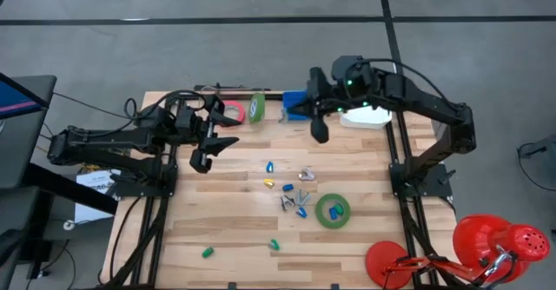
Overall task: Pick and place Stapler, Stapler remover, tape
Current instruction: Put the light blue staple remover into the white bin
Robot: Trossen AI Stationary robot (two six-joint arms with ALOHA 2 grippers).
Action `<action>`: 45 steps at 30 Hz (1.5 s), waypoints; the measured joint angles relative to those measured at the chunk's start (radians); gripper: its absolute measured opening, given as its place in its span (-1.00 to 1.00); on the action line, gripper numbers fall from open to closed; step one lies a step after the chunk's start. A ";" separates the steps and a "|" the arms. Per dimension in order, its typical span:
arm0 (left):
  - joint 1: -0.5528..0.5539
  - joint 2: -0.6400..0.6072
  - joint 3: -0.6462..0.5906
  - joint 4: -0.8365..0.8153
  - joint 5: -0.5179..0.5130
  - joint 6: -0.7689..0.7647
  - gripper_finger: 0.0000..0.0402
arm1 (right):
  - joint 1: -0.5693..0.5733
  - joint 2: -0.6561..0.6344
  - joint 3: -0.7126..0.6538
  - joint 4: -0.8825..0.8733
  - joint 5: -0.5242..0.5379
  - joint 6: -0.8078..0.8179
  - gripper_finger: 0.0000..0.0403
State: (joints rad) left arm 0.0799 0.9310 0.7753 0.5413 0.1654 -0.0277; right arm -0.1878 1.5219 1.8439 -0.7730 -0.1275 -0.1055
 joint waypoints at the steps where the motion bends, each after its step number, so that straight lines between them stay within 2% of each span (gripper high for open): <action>1: 0.000 0.000 0.000 0.001 0.000 0.000 -0.09 | -0.011 -0.007 0.000 -0.021 0.002 0.000 -1.00; 8: 0.000 0.000 0.000 0.001 0.000 0.000 -0.10 | -0.078 -0.020 0.000 -0.136 0.006 -0.004 -1.00; 17: 0.000 0.000 0.000 0.000 0.000 0.000 -0.10 | -0.119 -0.019 0.000 -0.312 0.134 -0.027 -1.00; 22: 0.000 0.000 0.000 0.000 0.000 0.000 -0.10 | -0.143 -0.020 -0.008 -0.358 0.140 -0.025 -1.00; 26: 0.000 0.000 -0.001 -0.001 0.000 0.000 -0.10 | -0.155 -0.032 -0.080 -0.338 0.157 -0.002 -1.00; 33: 0.000 0.000 -0.001 -0.002 0.000 0.000 -0.10 | -0.178 -0.123 -0.284 -0.209 0.198 0.050 -1.00; 45: 0.000 0.000 -0.001 -0.002 -0.001 0.000 -0.10 | -0.267 -0.290 -0.577 -0.169 0.430 0.224 -1.00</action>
State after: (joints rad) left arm 0.0799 0.9310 0.7745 0.5397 0.1648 -0.0277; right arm -0.4545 1.2319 1.2665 -0.9425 0.3024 0.1183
